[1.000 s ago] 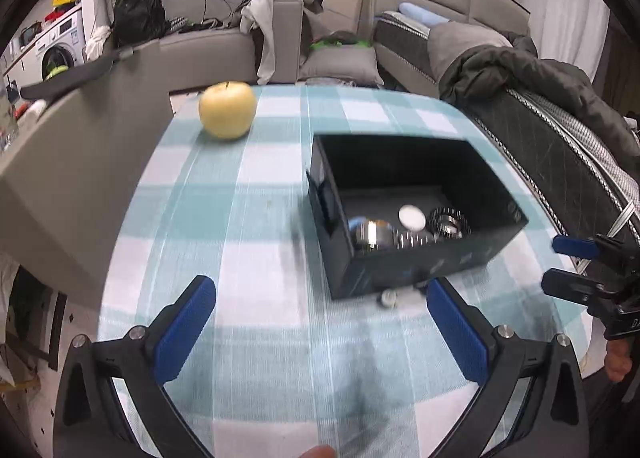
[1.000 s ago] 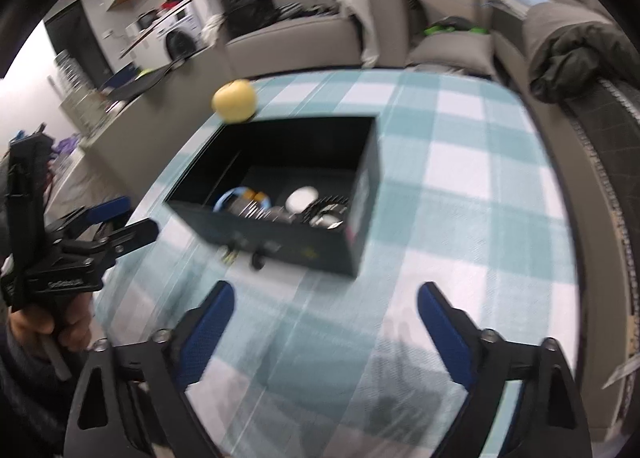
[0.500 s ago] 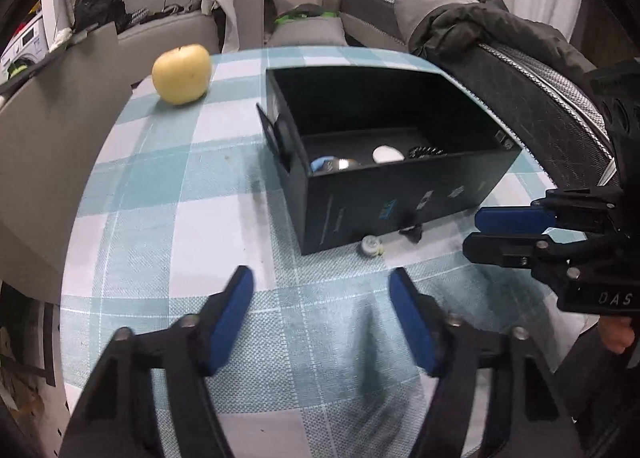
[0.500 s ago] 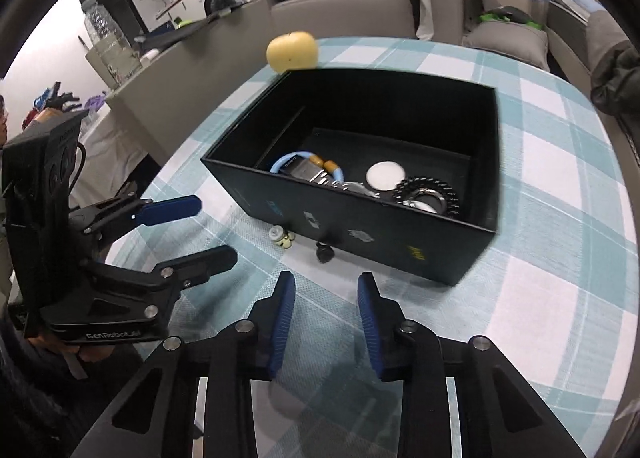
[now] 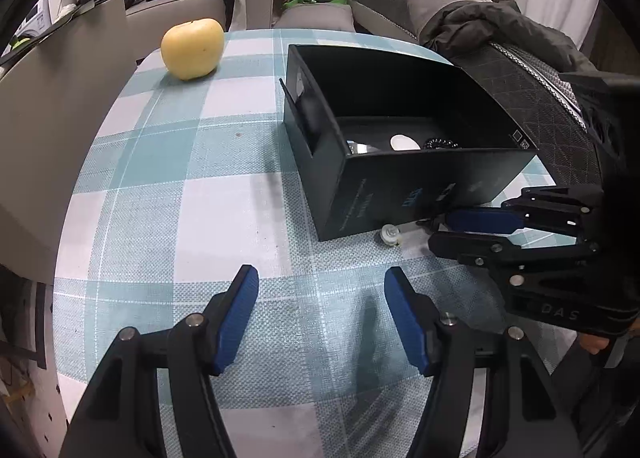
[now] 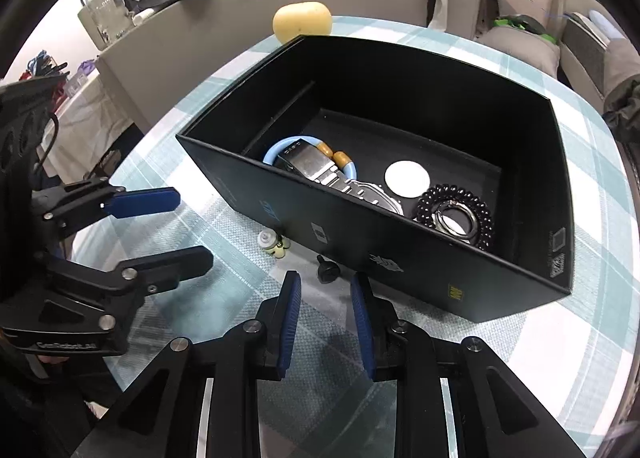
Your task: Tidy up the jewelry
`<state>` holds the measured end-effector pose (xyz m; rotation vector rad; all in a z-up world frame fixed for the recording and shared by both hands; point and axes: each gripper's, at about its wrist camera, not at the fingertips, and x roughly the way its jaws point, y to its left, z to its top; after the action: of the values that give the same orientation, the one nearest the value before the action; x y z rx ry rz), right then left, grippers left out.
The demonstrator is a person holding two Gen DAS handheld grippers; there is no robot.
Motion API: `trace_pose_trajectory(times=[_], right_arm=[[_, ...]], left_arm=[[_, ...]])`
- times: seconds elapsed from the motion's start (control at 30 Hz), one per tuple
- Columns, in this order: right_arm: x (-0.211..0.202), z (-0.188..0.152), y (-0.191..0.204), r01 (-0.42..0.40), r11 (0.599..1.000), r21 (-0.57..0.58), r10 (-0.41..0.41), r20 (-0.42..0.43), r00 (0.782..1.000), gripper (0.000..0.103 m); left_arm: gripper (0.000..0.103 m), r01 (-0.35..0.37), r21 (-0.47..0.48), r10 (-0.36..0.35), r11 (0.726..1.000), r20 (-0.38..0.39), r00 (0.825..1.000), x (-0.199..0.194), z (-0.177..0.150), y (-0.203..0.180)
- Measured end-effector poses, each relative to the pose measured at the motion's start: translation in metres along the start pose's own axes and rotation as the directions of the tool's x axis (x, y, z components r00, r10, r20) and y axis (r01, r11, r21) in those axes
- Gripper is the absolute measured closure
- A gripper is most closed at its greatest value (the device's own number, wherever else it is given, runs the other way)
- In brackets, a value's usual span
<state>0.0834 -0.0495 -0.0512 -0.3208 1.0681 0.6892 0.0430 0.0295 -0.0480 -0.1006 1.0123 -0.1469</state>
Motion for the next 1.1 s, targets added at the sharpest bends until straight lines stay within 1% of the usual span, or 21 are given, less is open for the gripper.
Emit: trace_pose_trajectory(times=[0.13, 0.2, 0.4, 0.47, 0.6, 0.67, 0.73, 0.83, 0.87, 1.0, 1.07, 1.1], right_arm=[[0.003, 0.0, 0.008, 0.009, 0.999, -0.034, -0.009, 0.007, 1.0, 0.078], [0.004, -0.002, 0.014, 0.025, 0.998, -0.062, -0.024, 0.013, 1.0, 0.083], [0.007, -0.003, 0.019, 0.036, 0.997, -0.074, -0.035, 0.021, 0.999, 0.088], [0.006, -0.003, 0.019, 0.05, 0.995, -0.083, -0.048, 0.025, 0.999, 0.092], [0.005, -0.004, 0.021, 0.062, 0.992, -0.105, -0.059, 0.033, 0.998, 0.093], [0.003, -0.005, 0.017, 0.055, 0.994, -0.095, -0.051, 0.034, 0.998, 0.093], [0.0, -0.006, 0.013, 0.025, 0.997, -0.072, -0.023, 0.034, 0.999, 0.093], [-0.012, -0.005, 0.008, -0.013, 0.999, -0.039, 0.015, 0.061, 0.998, 0.093], [-0.022, -0.004, 0.006, -0.033, 0.999, -0.024, 0.035, 0.088, 0.995, 0.093], [-0.052, -0.004, -0.002, -0.075, 0.997, 0.018, 0.071, 0.167, 0.983, 0.093], [-0.062, -0.004, -0.007, -0.092, 0.995, 0.035, 0.084, 0.192, 0.978, 0.093], [-0.065, -0.004, -0.008, -0.091, 0.995, 0.041, 0.082, 0.202, 0.976, 0.093]], left_arm=[[0.043, -0.009, 0.002, 0.009, 1.0, -0.015, 1.0, 0.003, 0.0, 0.0], [0.043, -0.01, -0.002, 0.01, 1.0, -0.019, 1.0, 0.004, 0.001, 0.0], [0.043, -0.016, -0.015, 0.016, 1.0, -0.024, 1.0, 0.005, 0.001, 0.004], [0.043, -0.013, -0.017, 0.013, 1.0, -0.026, 1.0, 0.006, 0.001, 0.004], [0.043, -0.012, -0.009, 0.012, 1.0, -0.029, 1.0, 0.007, 0.002, 0.002], [0.043, -0.013, -0.004, 0.013, 1.0, -0.03, 0.999, 0.007, 0.002, 0.001], [0.043, -0.019, -0.004, 0.018, 1.0, -0.031, 0.999, 0.008, 0.002, 0.0], [0.043, -0.009, -0.01, 0.008, 1.0, -0.035, 0.999, 0.008, 0.002, -0.001], [0.043, -0.006, -0.009, 0.006, 1.0, -0.035, 0.999, 0.008, 0.002, -0.002], [0.043, -0.007, 0.009, 0.007, 1.0, -0.028, 1.0, 0.009, 0.001, -0.008], [0.043, -0.013, 0.023, 0.014, 1.0, -0.026, 1.0, 0.01, 0.0, -0.013], [0.045, -0.007, 0.026, 0.008, 1.0, -0.024, 1.0, 0.01, 0.0, -0.014]])
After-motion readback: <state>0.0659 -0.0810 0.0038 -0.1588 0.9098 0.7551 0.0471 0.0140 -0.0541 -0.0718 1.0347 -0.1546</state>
